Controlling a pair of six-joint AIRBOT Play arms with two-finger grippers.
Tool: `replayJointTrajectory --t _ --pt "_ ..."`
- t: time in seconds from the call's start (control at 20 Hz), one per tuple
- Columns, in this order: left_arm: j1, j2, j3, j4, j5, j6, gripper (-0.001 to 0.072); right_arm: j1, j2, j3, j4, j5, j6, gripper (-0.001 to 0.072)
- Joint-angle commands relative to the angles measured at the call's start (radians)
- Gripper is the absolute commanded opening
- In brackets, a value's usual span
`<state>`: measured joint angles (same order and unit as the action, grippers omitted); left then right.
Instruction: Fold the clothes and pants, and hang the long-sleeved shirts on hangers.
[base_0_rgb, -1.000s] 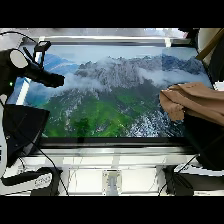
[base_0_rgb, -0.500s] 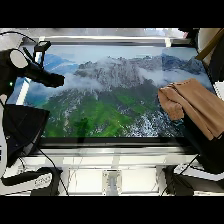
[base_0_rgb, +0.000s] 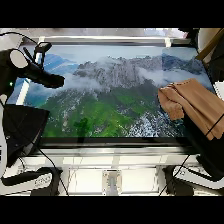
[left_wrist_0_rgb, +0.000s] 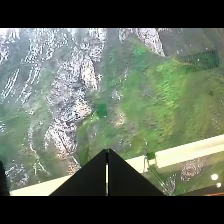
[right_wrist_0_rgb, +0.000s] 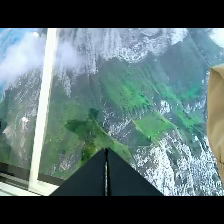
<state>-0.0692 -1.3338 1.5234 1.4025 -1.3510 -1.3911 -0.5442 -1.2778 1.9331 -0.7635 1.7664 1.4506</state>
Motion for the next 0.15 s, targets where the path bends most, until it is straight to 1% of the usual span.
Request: replayJointTrajectory --t 0.0,0.1 --pt "0.0 -0.001 0.0 0.0 0.0 0.0 0.0013 0.019 0.003 0.001 0.003 -0.002 -0.008 0.0024" --pt "0.0 -0.001 0.0 0.0 0.0 0.0 0.0013 0.019 0.003 0.001 0.003 -0.002 -0.008 0.0024"
